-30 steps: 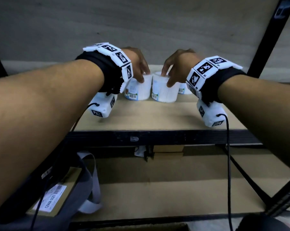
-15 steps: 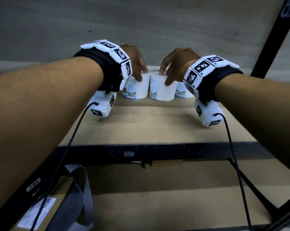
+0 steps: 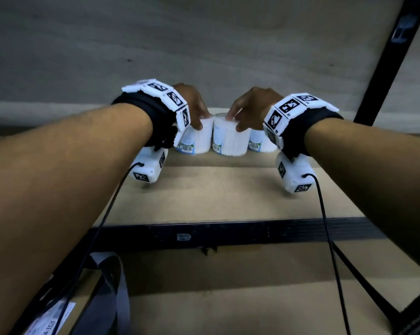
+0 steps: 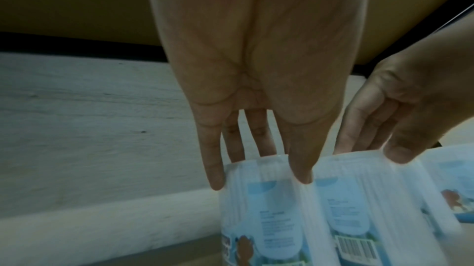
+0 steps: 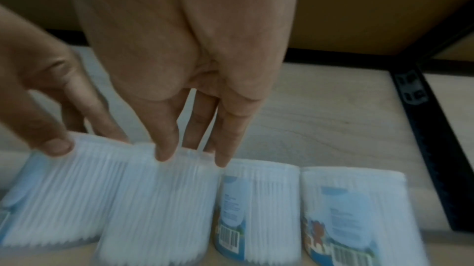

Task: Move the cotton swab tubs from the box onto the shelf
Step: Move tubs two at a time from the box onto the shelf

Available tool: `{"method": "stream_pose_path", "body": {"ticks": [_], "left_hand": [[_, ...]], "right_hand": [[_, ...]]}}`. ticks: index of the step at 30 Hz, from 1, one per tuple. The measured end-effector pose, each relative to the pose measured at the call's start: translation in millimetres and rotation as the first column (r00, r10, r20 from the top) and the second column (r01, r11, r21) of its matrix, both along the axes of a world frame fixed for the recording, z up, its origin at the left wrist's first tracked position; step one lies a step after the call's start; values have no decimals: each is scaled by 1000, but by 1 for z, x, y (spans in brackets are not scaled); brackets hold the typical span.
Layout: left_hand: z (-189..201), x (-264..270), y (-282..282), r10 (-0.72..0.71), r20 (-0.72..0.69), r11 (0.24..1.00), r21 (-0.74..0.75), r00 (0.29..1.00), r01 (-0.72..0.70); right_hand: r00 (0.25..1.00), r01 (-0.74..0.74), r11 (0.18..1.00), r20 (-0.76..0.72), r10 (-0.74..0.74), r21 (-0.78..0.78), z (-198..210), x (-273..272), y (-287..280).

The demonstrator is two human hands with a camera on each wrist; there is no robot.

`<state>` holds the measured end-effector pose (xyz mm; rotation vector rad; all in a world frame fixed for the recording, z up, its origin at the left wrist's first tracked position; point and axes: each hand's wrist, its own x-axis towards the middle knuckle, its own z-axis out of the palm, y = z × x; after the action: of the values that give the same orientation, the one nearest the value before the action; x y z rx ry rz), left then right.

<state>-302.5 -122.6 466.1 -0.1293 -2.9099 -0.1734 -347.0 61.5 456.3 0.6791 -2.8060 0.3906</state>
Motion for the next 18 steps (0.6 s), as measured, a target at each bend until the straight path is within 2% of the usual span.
{"method": "stream_pose_path", "body": {"ticks": [3, 6, 12, 18], "left_hand": [[-1, 10, 5, 25, 75, 998, -64, 997, -21], [-4, 22, 12, 76, 135, 990, -126, 988, -59], [-2, 71, 23, 31, 43, 988, -153, 999, -24], [4, 121, 41, -9, 51, 992, -122, 999, 15]], "right_hand": [[1000, -12, 1000, 20, 12, 8, -2, 15, 13], [998, 43, 996, -51, -40, 72, 0, 36, 32], [989, 136, 988, -65, -131, 75, 4, 80, 68], [987, 143, 987, -83, -137, 77, 2, 126, 86]]}}
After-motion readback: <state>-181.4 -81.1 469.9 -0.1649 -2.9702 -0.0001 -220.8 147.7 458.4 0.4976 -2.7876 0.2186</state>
